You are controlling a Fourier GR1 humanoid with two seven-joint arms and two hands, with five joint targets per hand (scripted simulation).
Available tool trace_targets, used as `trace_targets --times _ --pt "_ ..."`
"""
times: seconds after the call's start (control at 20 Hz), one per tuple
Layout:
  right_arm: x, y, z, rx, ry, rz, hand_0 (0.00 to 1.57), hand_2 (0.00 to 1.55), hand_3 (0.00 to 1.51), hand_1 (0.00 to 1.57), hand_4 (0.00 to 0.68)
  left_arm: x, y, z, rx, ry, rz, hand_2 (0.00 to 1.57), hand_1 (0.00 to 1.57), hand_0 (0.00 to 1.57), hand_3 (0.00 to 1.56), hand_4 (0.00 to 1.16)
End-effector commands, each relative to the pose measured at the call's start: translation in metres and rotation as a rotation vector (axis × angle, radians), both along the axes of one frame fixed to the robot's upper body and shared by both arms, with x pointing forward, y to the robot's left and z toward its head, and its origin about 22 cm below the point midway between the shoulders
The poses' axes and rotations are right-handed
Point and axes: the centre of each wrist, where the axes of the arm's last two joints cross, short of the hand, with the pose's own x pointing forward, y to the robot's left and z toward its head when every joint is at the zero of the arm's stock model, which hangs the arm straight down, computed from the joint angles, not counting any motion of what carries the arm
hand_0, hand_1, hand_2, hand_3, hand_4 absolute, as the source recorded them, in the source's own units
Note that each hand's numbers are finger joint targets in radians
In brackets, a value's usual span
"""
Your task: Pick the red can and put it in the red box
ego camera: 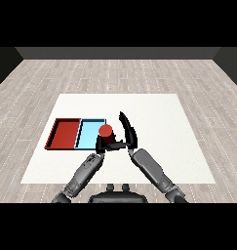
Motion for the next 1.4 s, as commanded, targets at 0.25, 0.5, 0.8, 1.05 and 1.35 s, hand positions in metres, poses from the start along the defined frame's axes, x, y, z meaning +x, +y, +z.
trace_targets --times 0.25,0.5,0.8,1.05,1.35 --pt "-0.017 -0.071 0.027 0.072 -0.105 -0.072 0.00 0.00 0.00 0.00 0.000 0.011 0.038 0.009 0.059 -0.052 0.071 1.57 1.57 1.57 1.48 1.14" --pt "-0.046 -0.117 0.007 0.039 -0.056 -0.182 0.00 0.00 0.00 0.00 0.000 0.008 0.091 0.012 0.220 -0.068 0.133 1.57 1.57 1.57 1.47 1.12" --pt "-0.041 -0.164 -0.017 0.006 0.040 -0.289 0.00 0.00 0.00 0.00 0.000 0.035 0.174 0.028 0.346 -0.006 0.277 1.55 1.57 1.57 1.46 1.12" --pt "-0.053 -0.191 -0.022 -0.067 0.049 -0.316 0.00 0.00 0.00 0.00 0.000 0.046 0.222 0.024 0.325 0.060 0.345 1.57 1.57 1.57 1.49 1.12" --pt "-0.047 -0.204 -0.029 -0.078 0.083 -0.370 0.00 0.00 0.00 0.00 0.000 0.067 0.268 0.014 0.469 0.235 0.432 1.55 1.57 1.57 1.47 1.09"
